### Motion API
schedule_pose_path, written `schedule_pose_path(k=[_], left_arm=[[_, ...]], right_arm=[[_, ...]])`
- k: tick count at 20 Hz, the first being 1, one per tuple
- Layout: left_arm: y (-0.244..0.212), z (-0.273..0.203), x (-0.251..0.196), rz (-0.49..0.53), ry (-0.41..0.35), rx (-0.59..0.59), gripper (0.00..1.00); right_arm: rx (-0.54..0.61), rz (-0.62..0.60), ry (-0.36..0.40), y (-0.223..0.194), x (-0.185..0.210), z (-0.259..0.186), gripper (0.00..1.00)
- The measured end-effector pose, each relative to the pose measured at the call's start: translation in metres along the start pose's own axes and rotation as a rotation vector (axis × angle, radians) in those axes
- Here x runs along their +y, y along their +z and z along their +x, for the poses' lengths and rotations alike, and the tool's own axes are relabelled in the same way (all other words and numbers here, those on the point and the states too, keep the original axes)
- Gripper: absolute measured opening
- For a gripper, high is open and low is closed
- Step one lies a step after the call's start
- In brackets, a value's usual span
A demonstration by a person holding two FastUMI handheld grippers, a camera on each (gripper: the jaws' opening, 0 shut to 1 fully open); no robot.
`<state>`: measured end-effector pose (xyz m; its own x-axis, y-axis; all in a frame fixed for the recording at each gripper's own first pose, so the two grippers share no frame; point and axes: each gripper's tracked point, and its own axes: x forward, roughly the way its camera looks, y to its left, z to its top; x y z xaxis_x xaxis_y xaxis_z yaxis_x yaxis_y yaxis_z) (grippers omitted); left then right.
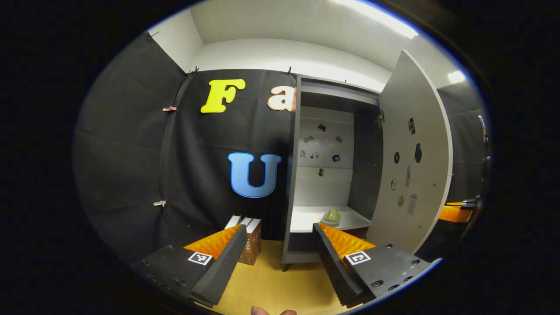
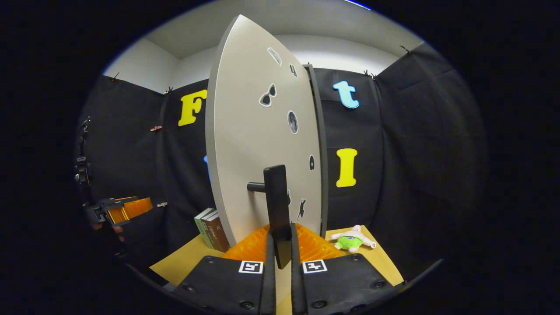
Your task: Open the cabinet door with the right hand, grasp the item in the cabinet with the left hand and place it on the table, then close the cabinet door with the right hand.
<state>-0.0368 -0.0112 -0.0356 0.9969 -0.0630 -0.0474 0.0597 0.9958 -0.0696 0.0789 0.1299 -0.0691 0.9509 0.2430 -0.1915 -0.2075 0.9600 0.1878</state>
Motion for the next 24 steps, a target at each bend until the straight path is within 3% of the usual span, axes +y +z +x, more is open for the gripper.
schedule_pose_path(k=[6, 15, 21, 24], left_arm=[[-0.002, 0.008, -0.027, 0.013, -0.052, 0.007, 0.94], [0.002, 0.036, -0.077, 0.021, -0.092, 0.012, 0.94], [0.009, 0.062, -0.114, 0.038, -0.106, 0.008, 0.94], [0.01, 0.074, -0.127, 0.034, -0.107, 0.008, 0.94]], right_arm=[[-0.013, -0.015, -0.109, 0.003, -0.028, -0.005, 0.16], [-0.037, -0.065, -0.182, 0.013, -0.06, -0.016, 0.12], [-0.018, -0.111, -0.094, 0.012, -0.059, -0.017, 0.12], [-0.023, -0.077, -0.074, 0.014, -0.055, -0.019, 0.18]])
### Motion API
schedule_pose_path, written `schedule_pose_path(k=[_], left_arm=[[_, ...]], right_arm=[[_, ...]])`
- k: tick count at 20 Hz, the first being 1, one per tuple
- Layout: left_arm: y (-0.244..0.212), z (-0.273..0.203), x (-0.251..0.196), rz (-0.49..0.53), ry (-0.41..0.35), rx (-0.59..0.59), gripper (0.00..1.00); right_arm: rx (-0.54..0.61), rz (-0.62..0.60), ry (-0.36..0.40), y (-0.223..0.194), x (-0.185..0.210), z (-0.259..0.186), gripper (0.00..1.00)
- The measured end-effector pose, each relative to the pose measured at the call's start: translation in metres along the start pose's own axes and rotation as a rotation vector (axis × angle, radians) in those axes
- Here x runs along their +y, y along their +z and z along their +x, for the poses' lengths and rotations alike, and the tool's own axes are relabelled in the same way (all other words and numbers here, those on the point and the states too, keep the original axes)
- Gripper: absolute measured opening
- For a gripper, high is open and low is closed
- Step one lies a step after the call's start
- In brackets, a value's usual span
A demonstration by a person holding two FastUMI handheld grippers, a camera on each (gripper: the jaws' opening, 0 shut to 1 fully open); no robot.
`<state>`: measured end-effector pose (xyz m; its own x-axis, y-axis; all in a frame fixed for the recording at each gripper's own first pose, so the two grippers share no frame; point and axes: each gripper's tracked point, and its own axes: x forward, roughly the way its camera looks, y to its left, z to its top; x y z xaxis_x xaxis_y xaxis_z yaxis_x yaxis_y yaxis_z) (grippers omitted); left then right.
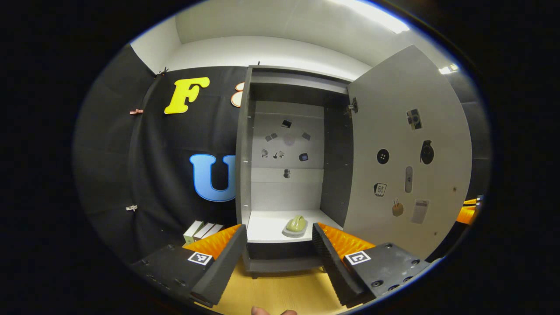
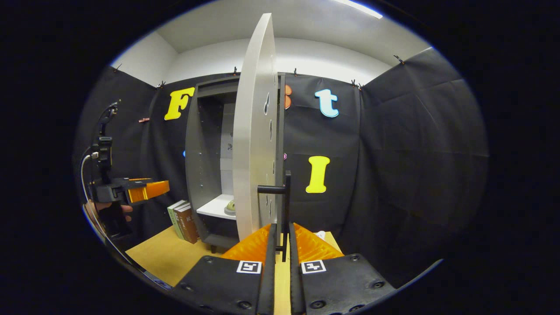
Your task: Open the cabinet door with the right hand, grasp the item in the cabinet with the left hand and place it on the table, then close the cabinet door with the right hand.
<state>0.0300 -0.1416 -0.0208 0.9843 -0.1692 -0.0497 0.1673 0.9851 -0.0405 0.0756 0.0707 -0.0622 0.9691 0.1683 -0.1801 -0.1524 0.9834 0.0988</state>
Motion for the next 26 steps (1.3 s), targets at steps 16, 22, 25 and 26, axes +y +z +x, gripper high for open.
schedule_pose_path(k=[16, 22, 25, 26], left_arm=[[-0.022, 0.132, -0.047, 0.062, -0.133, 0.131, 0.93], [-0.051, 0.221, -0.063, 0.211, -0.214, 0.269, 0.83], [-0.077, 0.258, -0.067, 0.249, -0.254, 0.36, 0.73], [-0.084, 0.273, -0.065, 0.229, -0.258, 0.388, 0.69]], right_arm=[[-0.095, 0.012, -0.18, 0.009, -0.062, 0.019, 0.97], [-0.082, 0.008, -0.204, 0.005, -0.08, 0.024, 0.94], [-0.079, 0.023, -0.227, 0.003, -0.09, 0.026, 0.97], [-0.075, 0.028, -0.236, 0.002, -0.092, 0.028, 0.94]])
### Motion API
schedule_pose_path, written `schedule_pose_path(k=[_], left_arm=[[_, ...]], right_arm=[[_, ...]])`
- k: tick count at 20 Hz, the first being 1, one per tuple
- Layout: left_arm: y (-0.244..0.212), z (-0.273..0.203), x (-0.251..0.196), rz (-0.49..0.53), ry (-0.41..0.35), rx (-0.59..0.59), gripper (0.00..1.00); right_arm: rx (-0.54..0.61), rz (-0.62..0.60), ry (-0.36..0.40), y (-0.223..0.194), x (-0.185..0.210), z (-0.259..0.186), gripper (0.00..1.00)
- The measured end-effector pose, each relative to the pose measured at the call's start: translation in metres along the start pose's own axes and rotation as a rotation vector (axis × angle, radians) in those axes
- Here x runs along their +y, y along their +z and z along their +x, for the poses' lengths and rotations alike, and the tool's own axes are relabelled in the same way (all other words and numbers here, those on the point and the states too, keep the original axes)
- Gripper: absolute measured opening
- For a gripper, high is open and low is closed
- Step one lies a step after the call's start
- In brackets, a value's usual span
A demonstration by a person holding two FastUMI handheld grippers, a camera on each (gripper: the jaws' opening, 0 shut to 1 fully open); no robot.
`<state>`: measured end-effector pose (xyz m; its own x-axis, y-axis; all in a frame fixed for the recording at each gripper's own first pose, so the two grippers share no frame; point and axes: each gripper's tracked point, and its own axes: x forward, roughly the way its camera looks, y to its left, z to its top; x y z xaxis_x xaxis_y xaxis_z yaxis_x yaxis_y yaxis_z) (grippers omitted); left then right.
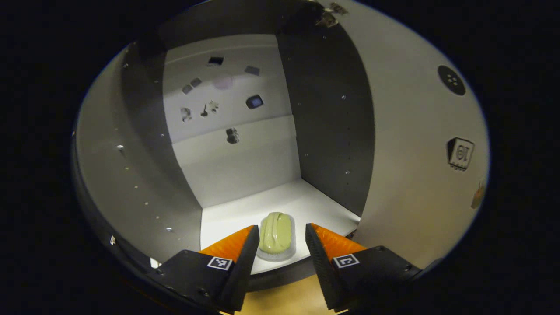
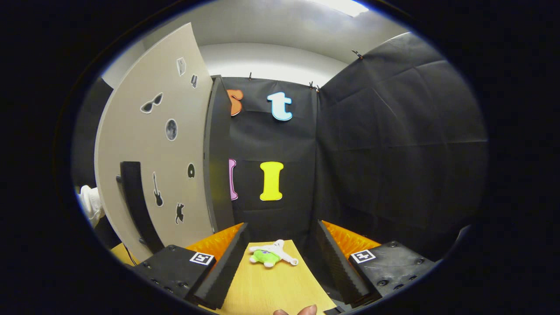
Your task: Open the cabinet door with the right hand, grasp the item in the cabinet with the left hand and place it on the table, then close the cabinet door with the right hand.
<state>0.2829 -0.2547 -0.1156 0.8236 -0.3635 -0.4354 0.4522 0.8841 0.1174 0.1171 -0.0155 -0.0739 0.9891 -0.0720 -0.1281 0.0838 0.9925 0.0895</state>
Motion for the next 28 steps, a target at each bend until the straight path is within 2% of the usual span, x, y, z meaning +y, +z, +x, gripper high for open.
schedule_pose_path(k=[2, 7, 9, 10, 12, 14, 15, 16, 19, 28], left_arm=[[-0.005, 0.023, 0.003, -0.038, -0.023, 0.039, 0.65], [-0.024, 0.066, 0.018, 0.004, -0.001, 0.144, 0.61], [-0.032, 0.079, 0.016, -0.007, -0.009, 0.173, 0.53], [-0.035, 0.084, 0.015, -0.014, -0.015, 0.181, 0.46], [-0.041, 0.092, 0.014, -0.017, -0.017, 0.206, 0.48], [-0.04, 0.093, 0.015, -0.017, -0.009, 0.199, 0.4], [-0.039, 0.091, 0.014, -0.025, -0.009, 0.199, 0.36], [-0.041, 0.089, 0.014, -0.039, -0.007, 0.196, 0.27], [-0.036, 0.074, 0.014, -0.076, -0.003, 0.159, 0.21], [-0.033, -0.041, 0.006, -0.044, -0.021, 0.026, 0.2]], right_arm=[[0.005, -0.004, -0.017, -0.002, -0.006, 0.001, 0.97], [0.01, -0.012, -0.031, -0.004, -0.014, 0.006, 0.97], [0.016, -0.014, -0.033, -0.005, -0.015, 0.007, 0.97], [0.018, -0.018, -0.035, -0.006, -0.016, 0.006, 0.97], [0.023, -0.024, -0.039, -0.006, -0.019, 0.005, 0.97], [0.026, -0.025, -0.044, -0.007, -0.02, 0.005, 0.97], [0.026, -0.024, -0.045, -0.006, -0.02, 0.004, 0.97], [0.025, -0.022, -0.046, -0.006, -0.02, 0.004, 0.97], [0.017, -0.021, -0.046, -0.003, -0.018, 0.002, 0.97], [-0.003, 0.005, -0.021, 0.002, 0.002, -0.007, 0.97]])
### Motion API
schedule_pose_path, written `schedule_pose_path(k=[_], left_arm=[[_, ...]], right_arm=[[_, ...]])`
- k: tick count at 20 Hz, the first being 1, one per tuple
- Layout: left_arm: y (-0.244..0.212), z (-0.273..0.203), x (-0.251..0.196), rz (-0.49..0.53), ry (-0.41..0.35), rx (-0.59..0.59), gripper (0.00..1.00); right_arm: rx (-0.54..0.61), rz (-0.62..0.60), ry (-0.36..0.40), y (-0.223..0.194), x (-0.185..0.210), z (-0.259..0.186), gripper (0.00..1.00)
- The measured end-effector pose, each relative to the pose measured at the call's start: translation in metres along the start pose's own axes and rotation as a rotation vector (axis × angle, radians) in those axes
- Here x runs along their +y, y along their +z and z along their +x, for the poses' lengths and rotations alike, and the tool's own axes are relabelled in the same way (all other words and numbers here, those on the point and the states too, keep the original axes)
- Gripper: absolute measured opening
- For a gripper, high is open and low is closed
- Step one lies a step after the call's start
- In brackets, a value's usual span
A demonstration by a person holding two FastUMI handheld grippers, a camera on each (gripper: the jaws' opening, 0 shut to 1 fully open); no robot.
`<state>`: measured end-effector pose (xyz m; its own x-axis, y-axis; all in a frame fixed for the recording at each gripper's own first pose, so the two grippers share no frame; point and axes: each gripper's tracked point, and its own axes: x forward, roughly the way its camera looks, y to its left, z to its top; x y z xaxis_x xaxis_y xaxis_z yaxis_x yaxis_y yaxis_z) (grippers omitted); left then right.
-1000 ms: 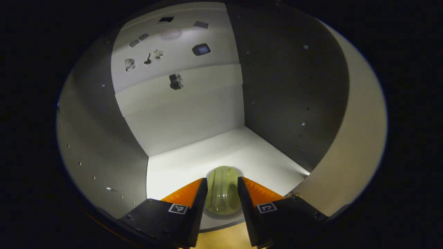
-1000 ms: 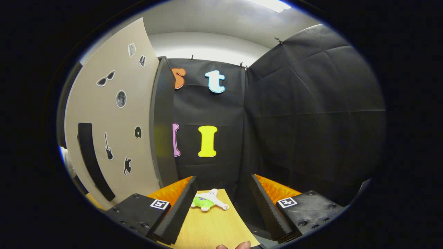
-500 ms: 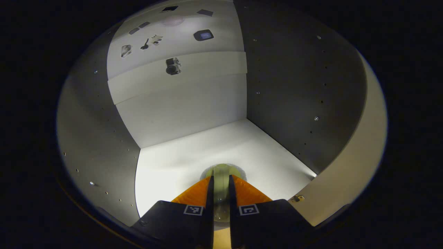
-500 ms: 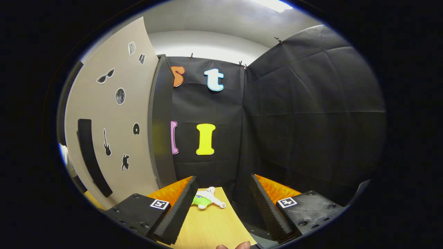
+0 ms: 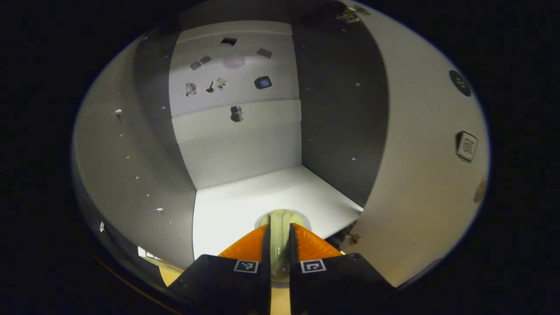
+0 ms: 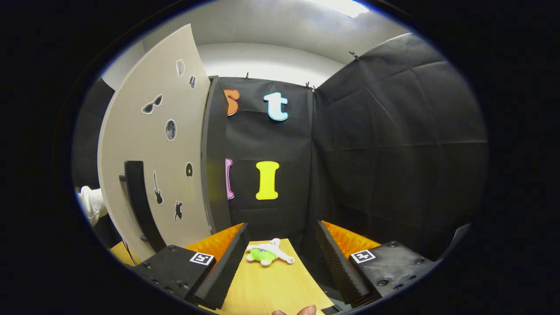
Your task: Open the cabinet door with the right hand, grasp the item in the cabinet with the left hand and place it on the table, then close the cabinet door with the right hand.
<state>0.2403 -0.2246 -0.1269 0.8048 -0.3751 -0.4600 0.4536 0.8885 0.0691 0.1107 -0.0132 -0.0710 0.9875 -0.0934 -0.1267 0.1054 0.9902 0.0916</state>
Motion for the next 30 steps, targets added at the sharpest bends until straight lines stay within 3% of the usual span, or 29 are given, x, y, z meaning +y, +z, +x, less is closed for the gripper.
schedule_pose_path(k=[3, 11, 17, 18, 19, 22, 24, 30], left_arm=[[-0.022, -0.036, -0.009, -0.007, -0.017, -0.002, 0.2], [-0.132, -0.086, -0.033, -0.085, 0.038, 0.046, 0.2], [-0.2, -0.095, -0.054, -0.154, 0.12, 0.05, 0.21], [-0.209, -0.093, -0.057, -0.158, 0.128, 0.046, 0.2], [-0.219, -0.093, -0.062, -0.162, 0.132, 0.043, 0.2], [-0.257, -0.089, -0.08, -0.188, 0.121, 0.05, 0.2], [-0.286, -0.086, -0.088, -0.174, 0.131, 0.071, 0.2], [-0.364, -0.076, -0.114, -0.129, 0.153, 0.124, 0.2]], right_arm=[[-0.009, 0.012, 0.006, 0.002, 0.007, -0.003, 0.97], [-0.022, -0.002, 0.023, 0.007, 0.016, -0.007, 0.97], [-0.026, -0.022, 0.027, 0.008, 0.016, -0.008, 0.97], [-0.024, -0.025, 0.027, 0.008, 0.016, -0.009, 0.93], [-0.023, -0.03, 0.026, 0.008, 0.016, -0.009, 0.97], [-0.022, -0.038, 0.02, 0.007, 0.014, -0.008, 0.97], [-0.017, -0.041, 0.016, 0.006, 0.014, -0.008, 0.94], [-0.012, -0.052, 0.013, 0.005, 0.014, -0.006, 0.97]])
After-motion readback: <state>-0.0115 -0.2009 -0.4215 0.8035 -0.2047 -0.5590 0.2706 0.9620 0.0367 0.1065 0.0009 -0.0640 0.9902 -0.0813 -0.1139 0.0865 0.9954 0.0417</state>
